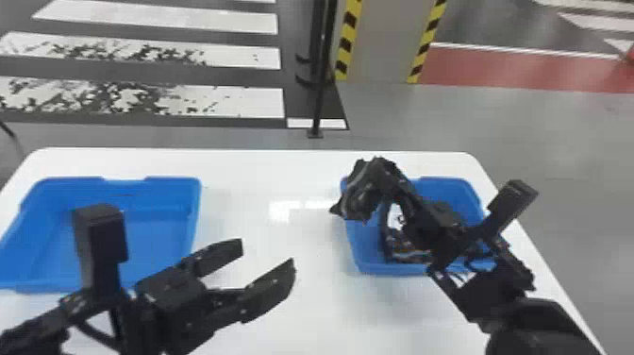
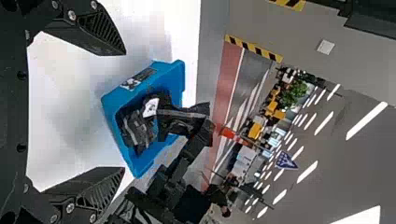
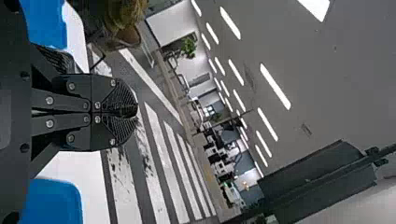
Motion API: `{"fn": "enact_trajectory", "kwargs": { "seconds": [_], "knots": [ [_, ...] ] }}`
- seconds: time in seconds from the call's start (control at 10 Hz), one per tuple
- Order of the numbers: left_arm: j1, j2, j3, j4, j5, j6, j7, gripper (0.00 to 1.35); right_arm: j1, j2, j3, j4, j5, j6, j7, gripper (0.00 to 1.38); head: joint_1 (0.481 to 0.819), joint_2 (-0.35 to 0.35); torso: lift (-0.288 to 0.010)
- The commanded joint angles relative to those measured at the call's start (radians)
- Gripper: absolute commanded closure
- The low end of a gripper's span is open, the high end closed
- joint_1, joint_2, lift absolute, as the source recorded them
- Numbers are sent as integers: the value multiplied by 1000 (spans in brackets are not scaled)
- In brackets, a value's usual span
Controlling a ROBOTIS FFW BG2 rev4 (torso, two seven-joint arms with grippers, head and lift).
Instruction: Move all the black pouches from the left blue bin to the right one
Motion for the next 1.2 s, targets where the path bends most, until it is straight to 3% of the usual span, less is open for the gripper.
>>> {"fn": "enact_trajectory", "kwargs": {
  "seconds": [0.0,0.1,0.3,0.4,0.6,0.8,0.9,1.0,1.1],
  "knots": [
    [67,-27,58,-37,-13,-42,-13,150,-81,-8,-92,110,50,37,1,1282,695,-180,-140],
    [79,-41,86,-39,-22,-69,-20,150,-98,-5,-164,156,94,52,1,1230,695,-206,-140],
    [119,-64,147,-49,-30,-189,-31,145,-91,27,-311,193,253,22,-1,320,695,-279,-140],
    [160,-82,195,-59,-40,-239,-36,150,-66,42,-333,193,265,12,-1,94,695,-296,-140],
    [249,-105,277,-76,-56,-369,-39,150,37,73,-331,110,331,-39,-1,124,695,-306,-140],
    [345,-119,331,-76,-86,-580,-26,150,209,118,-293,-65,417,-113,-1,121,695,-249,-140],
    [384,-145,385,-74,-126,-644,-25,150,302,147,-270,-136,437,-160,-7,122,695,-225,-140],
    [416,-176,429,-37,-126,-717,-25,150,364,176,-242,-160,439,-211,-16,125,695,-162,-140],
    [433,-186,453,-20,-162,-752,-25,150,422,197,-232,-180,443,-277,-22,125,695,-95,-140]
  ]
}}
